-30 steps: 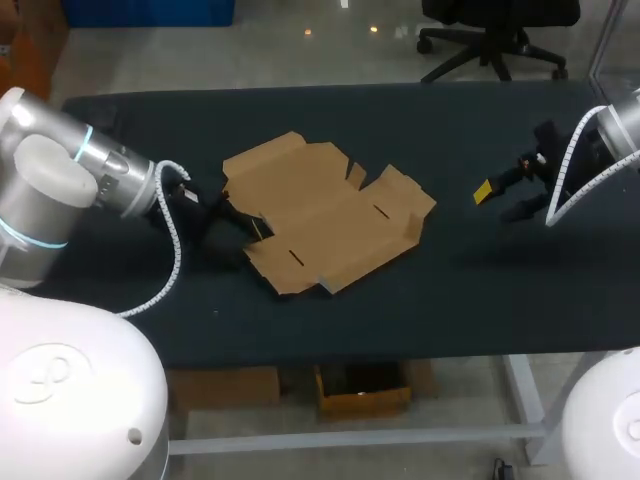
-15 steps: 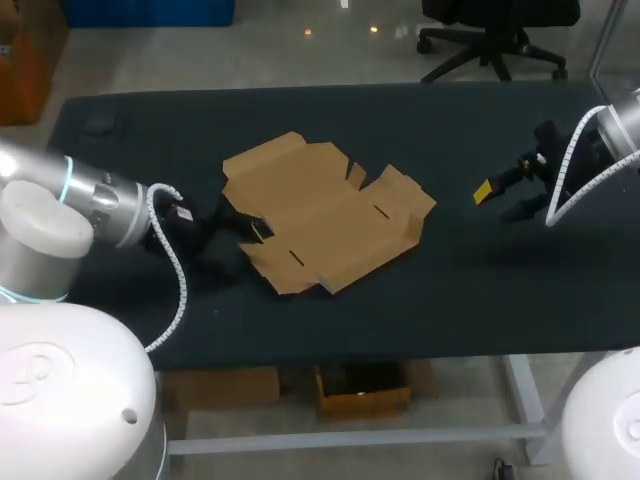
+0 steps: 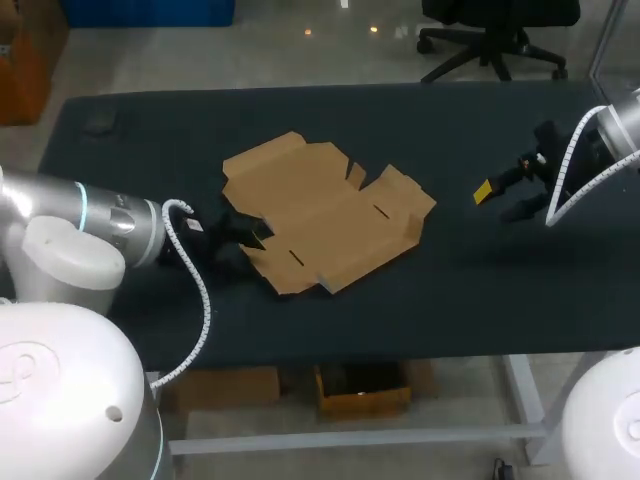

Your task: Assemble the packaging by folding the flat box into shape, placing the metal phone stand inside, and closing the box properly

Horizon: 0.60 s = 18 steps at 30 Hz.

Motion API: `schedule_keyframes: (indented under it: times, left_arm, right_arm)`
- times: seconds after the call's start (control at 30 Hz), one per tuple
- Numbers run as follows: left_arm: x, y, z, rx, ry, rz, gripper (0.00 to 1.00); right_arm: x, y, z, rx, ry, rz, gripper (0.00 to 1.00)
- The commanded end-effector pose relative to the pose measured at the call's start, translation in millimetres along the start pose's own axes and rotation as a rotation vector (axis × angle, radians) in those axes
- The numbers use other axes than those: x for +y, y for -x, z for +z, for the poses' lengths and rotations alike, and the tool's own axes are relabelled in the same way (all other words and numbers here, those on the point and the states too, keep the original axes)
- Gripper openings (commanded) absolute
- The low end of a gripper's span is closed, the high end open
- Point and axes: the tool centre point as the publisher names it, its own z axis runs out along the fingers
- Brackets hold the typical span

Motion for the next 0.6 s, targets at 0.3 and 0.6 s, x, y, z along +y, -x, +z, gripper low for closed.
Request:
schedule_keyframes:
  times: [0.3, 0.6]
  left_arm:
    - [-11.9, 7.0, 16, 0.005, -0.008, -0.025, 0.41]
    - [-27.5, 12.0, 13, 0.007, -0.031, -0.049, 0.00]
  right_arm:
    - [0, 0, -1, 0.001, -0.001, 0.000, 1.00]
    - [0, 0, -1, 0.001, -0.001, 0.000, 1.00]
